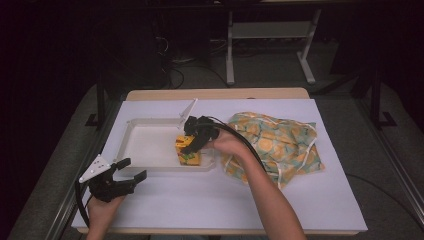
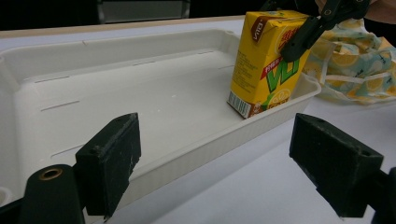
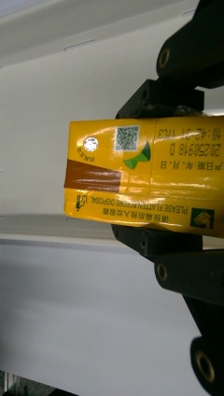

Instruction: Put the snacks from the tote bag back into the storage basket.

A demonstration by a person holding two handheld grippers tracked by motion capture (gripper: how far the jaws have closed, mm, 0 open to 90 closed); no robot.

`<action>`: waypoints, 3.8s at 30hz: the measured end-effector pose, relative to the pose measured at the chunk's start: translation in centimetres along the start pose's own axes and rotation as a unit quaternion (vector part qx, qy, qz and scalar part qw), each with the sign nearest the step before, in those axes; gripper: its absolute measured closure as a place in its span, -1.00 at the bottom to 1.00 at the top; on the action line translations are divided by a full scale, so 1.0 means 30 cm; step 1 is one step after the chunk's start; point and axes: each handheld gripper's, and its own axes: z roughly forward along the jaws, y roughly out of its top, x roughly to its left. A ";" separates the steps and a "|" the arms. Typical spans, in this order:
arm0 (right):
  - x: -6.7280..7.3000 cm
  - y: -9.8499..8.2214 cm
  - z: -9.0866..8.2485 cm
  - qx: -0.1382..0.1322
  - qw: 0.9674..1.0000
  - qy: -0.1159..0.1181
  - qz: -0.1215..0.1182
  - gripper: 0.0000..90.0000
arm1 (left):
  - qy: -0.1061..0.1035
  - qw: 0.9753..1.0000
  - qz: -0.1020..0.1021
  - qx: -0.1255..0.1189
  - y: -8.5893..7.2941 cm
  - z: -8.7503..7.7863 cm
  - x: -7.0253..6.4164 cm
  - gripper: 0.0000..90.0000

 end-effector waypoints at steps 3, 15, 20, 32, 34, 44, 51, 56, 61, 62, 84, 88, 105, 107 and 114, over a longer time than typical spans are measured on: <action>0.002 0.000 0.000 0.001 1.000 0.001 0.000 0.06 | -0.001 1.000 -0.001 0.000 -0.001 0.001 -0.001 -0.64; 0.013 0.002 0.000 0.003 1.000 0.005 -0.002 0.04 | 0.000 1.000 0.000 0.000 0.000 0.000 -0.001 -0.64; 0.020 0.004 0.000 0.004 1.000 0.005 -0.003 0.03 | -0.001 1.000 0.000 0.000 -0.001 0.001 -0.002 -0.64; 0.022 0.000 -0.003 -0.002 1.000 0.006 0.008 0.01 | -0.001 1.000 0.002 0.002 0.000 0.002 -0.003 -0.64; 0.023 0.001 -0.004 -0.004 1.000 0.007 0.007 0.00 | -0.001 1.000 0.001 0.001 0.000 0.002 -0.002 -0.64; 0.035 0.010 -0.017 -0.014 1.000 0.002 0.010 -0.11 | -0.002 1.000 0.002 0.000 -0.001 0.004 -0.004 -0.64; 0.040 0.010 -0.033 -0.018 1.000 0.001 0.016 -0.18 | -0.002 1.000 0.002 0.001 -0.001 0.004 -0.004 -0.64; 0.044 0.008 -0.058 -0.032 0.999 -0.003 0.020 -0.22 | -0.002 1.000 0.003 0.002 -0.001 0.006 -0.004 -0.64; 0.049 0.001 -0.091 -0.041 0.999 -0.009 0.024 -0.24 | -0.001 1.000 0.001 0.002 -0.002 0.005 -0.005 -0.64; 0.051 -0.001 -0.097 -0.044 0.999 -0.010 0.025 -0.24 | -0.001 1.000 0.002 0.003 -0.002 0.005 -0.004 -0.64; 0.070 -0.085 -0.220 -0.070 0.995 -0.039 0.053 -0.30 | -0.002 1.000 0.001 0.007 -0.004 0.011 -0.009 -0.64; 0.073 -0.113 -0.247 -0.072 0.995 -0.045 0.058 -0.30 | -0.002 1.000 0.000 0.008 -0.004 0.011 -0.010 -0.64; 0.093 -0.209 -0.309 -0.065 0.992 -0.063 0.087 -0.31 | -0.005 1.000 0.003 0.011 -0.006 0.015 -0.009 -0.64; 0.094 -0.225 -0.314 -0.062 0.992 -0.068 0.091 -0.31 | -0.005 1.000 0.002 0.011 -0.007 0.017 -0.010 -0.64; 0.104 -0.268 -0.334 -0.061 0.989 -0.072 0.110 -0.30 | -0.004 1.000 0.004 0.013 -0.007 0.016 -0.007 -0.64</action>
